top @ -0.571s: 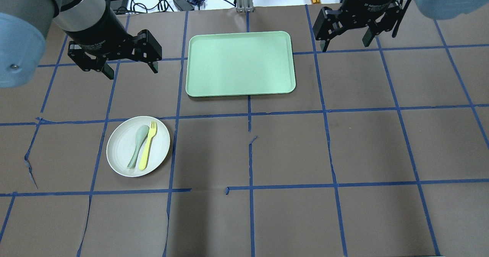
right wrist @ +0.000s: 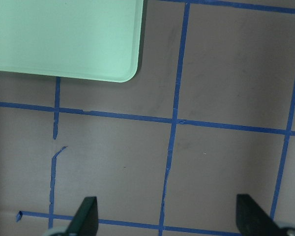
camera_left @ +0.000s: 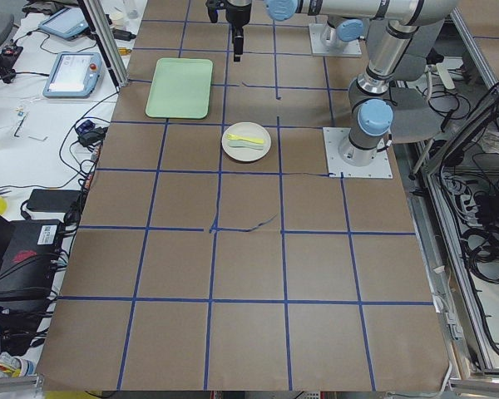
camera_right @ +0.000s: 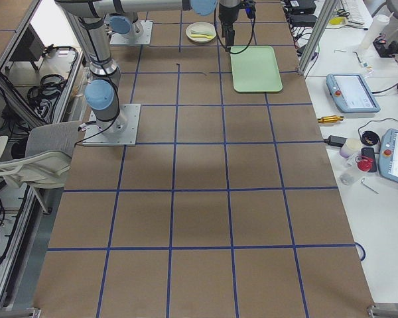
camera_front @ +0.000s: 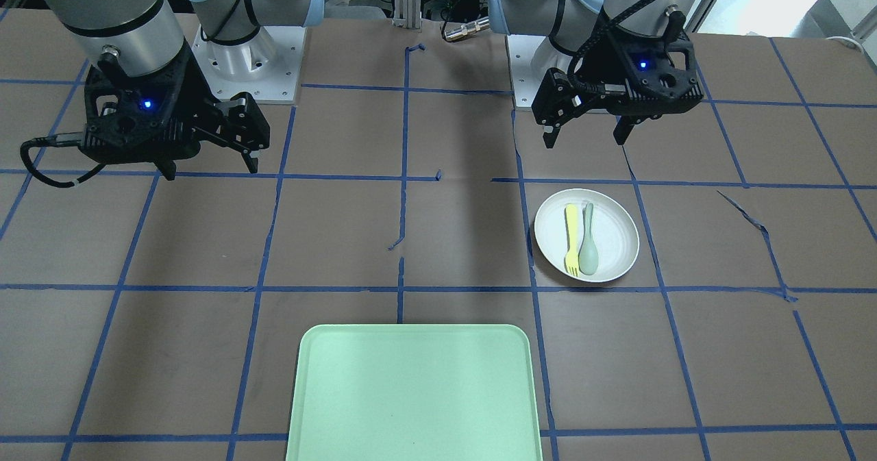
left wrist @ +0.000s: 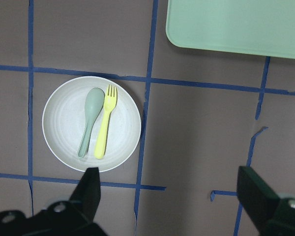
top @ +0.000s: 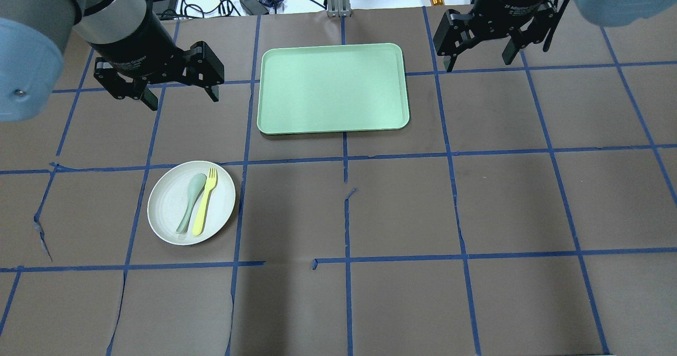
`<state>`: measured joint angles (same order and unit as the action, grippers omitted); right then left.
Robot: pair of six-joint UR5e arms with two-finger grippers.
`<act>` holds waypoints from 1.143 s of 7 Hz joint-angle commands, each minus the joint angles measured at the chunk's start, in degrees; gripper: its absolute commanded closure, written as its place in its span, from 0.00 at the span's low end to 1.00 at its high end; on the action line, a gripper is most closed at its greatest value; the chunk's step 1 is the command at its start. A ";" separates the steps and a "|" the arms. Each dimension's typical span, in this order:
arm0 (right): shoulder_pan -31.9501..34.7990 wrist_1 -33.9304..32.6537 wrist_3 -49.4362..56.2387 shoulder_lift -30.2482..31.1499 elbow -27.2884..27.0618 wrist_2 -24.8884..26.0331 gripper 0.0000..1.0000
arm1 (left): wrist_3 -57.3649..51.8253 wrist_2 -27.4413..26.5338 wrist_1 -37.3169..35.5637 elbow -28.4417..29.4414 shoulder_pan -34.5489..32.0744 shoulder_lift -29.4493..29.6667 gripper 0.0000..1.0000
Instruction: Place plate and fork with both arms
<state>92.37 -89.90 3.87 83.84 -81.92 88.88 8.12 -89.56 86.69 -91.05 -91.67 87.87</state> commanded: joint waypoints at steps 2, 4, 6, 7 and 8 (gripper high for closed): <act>0.00 0.07 0.00 0.36 -0.08 0.06 0.00 | -0.04 0.00 0.05 0.00 0.00 0.11 0.00; 0.09 0.07 0.00 0.27 -0.08 0.06 0.00 | -0.04 0.00 0.05 0.00 0.00 0.20 0.00; 0.09 0.07 0.00 0.18 -0.17 0.06 0.00 | -0.04 0.00 0.05 0.00 0.00 0.20 0.00; 0.35 0.07 0.00 0.10 -0.08 0.06 0.00 | -0.04 -0.09 0.05 0.00 0.00 0.20 0.00; 1.14 0.07 0.00 0.01 -0.08 0.15 0.00 | -0.04 -0.09 0.05 0.00 0.00 0.20 0.00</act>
<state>92.85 -89.83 3.87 83.94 -82.03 88.97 8.09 -89.62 86.75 -91.05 -91.67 88.07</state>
